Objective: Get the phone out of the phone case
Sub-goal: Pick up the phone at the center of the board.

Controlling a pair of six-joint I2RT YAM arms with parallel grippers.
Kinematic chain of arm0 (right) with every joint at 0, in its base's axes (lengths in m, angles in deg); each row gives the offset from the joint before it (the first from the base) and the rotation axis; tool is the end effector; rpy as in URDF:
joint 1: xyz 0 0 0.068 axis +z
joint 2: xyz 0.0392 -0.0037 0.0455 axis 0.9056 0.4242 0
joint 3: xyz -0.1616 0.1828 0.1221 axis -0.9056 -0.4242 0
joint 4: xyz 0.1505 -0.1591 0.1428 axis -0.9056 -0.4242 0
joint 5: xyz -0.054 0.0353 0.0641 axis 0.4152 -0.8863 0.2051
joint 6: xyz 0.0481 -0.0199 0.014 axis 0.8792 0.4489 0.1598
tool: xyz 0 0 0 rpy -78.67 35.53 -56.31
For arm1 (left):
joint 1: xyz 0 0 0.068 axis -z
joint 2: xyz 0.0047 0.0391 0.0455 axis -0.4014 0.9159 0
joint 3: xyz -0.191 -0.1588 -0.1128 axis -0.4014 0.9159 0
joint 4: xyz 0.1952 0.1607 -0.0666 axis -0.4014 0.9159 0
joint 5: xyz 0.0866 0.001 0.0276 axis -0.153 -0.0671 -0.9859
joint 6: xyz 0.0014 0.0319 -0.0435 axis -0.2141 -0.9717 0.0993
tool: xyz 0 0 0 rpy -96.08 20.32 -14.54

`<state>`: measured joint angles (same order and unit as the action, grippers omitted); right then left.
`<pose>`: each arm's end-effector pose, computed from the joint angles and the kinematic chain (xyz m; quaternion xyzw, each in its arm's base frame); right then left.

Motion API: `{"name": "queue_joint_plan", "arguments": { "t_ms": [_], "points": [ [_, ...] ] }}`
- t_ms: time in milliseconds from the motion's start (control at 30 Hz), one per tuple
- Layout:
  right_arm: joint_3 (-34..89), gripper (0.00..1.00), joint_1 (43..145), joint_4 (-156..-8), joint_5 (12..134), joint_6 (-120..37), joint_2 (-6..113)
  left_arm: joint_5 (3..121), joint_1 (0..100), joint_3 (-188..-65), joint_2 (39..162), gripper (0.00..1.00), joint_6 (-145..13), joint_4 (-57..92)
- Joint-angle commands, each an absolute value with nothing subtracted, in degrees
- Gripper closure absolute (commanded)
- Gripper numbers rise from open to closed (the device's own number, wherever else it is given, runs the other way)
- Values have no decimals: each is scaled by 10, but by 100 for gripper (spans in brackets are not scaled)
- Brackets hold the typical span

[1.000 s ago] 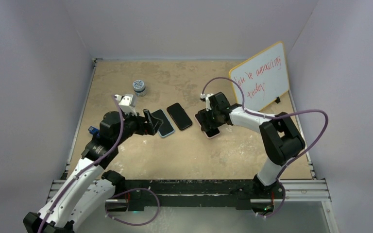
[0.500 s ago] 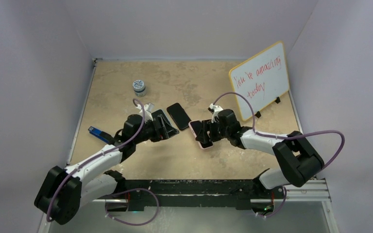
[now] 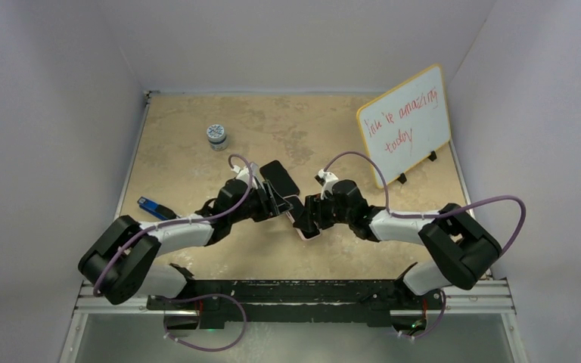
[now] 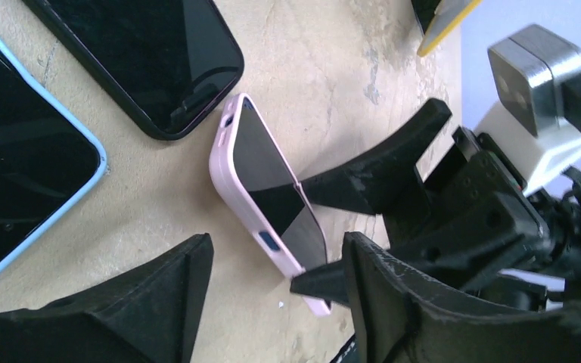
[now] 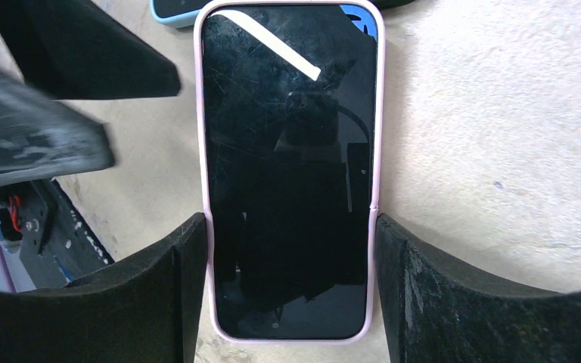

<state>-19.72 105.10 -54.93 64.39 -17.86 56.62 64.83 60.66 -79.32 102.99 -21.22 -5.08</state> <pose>0.2038 0.1853 0.1547 -0.1453 0.8455 0.3873 0.3378 0.2002 -0.1594 0.1613 -0.0920 0.8505 -0.4291 0.2900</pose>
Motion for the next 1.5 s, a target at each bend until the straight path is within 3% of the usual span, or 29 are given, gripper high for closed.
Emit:
{"name": "queue_joint_plan", "arguments": {
  "t_ms": [0,200,333,467,633,767,867,1067,1233,1467],
  "points": [
    [-204,100,1070,-475,636,-144,565,612,617,-788,1070,42,-173,-138],
    [-201,100,1085,-455,646,-141,572,627,624,-781,1128,57,-156,-197],
    [-207,100,1085,-443,652,-138,564,635,623,-770,1136,76,-147,-240],
    [-217,80,1086,-431,657,-132,531,643,623,-749,1116,100,-138,-289],
    [-243,37,1085,-415,676,-127,449,662,591,-745,1045,100,-149,-276],
    [-250,19,1085,-426,683,-133,393,677,550,-745,969,100,-147,-261],
    [-254,12,1085,-419,678,-131,365,673,532,-750,912,100,-145,-244],
    [-257,7,1085,-391,675,-107,340,646,524,-749,820,100,-131,-232],
    [-256,11,1086,-358,640,-120,335,622,522,-732,765,100,-116,-234],
    [-305,18,1086,-189,617,-70,359,602,523,-707,750,100,-49,-285]
  ]
}}
